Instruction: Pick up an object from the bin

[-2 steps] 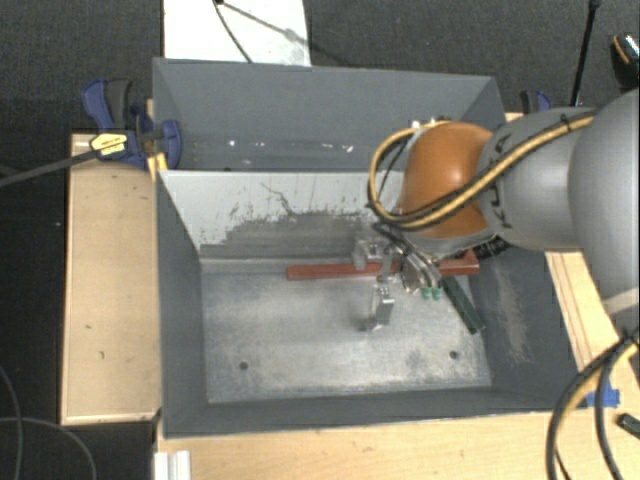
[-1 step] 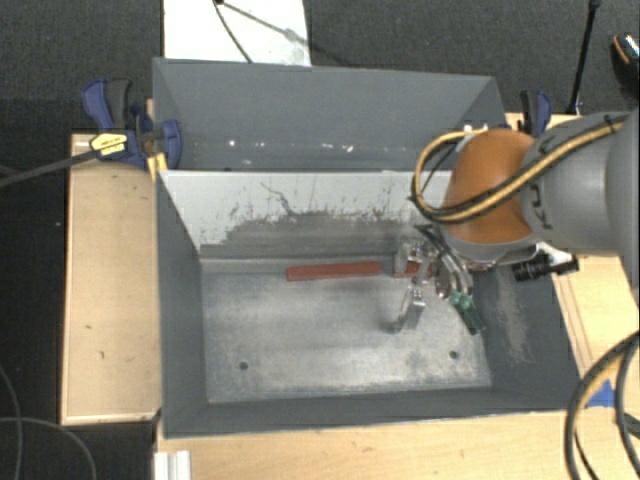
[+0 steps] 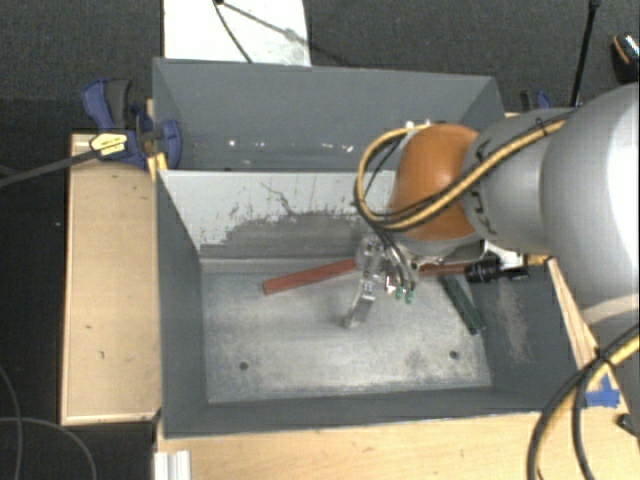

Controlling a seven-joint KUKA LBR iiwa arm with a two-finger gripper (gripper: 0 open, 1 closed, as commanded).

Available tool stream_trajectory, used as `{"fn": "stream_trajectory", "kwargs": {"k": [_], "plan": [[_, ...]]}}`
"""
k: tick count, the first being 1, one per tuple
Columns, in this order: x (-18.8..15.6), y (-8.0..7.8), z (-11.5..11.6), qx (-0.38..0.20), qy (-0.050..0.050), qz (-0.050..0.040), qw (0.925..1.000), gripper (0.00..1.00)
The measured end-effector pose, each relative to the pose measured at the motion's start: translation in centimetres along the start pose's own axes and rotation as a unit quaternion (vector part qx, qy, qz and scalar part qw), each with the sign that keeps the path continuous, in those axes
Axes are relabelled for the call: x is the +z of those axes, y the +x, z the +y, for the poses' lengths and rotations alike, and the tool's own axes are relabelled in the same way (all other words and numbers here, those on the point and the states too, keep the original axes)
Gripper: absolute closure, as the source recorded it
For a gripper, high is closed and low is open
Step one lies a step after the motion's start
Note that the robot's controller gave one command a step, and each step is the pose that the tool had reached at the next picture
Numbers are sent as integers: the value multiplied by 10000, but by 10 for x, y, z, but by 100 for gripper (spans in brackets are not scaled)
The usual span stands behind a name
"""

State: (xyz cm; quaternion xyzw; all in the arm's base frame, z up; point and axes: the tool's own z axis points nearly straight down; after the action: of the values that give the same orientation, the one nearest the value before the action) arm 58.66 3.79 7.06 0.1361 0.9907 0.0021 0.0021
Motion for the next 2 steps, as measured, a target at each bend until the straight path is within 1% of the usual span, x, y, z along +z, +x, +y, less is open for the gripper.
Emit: {"fn": "stream_trajectory", "kwargs": {"k": [1,2], "plan": [[0,14,71,132,3,4,9999,0],[-12,37,122,162,-5,-4,9999,0]]}}
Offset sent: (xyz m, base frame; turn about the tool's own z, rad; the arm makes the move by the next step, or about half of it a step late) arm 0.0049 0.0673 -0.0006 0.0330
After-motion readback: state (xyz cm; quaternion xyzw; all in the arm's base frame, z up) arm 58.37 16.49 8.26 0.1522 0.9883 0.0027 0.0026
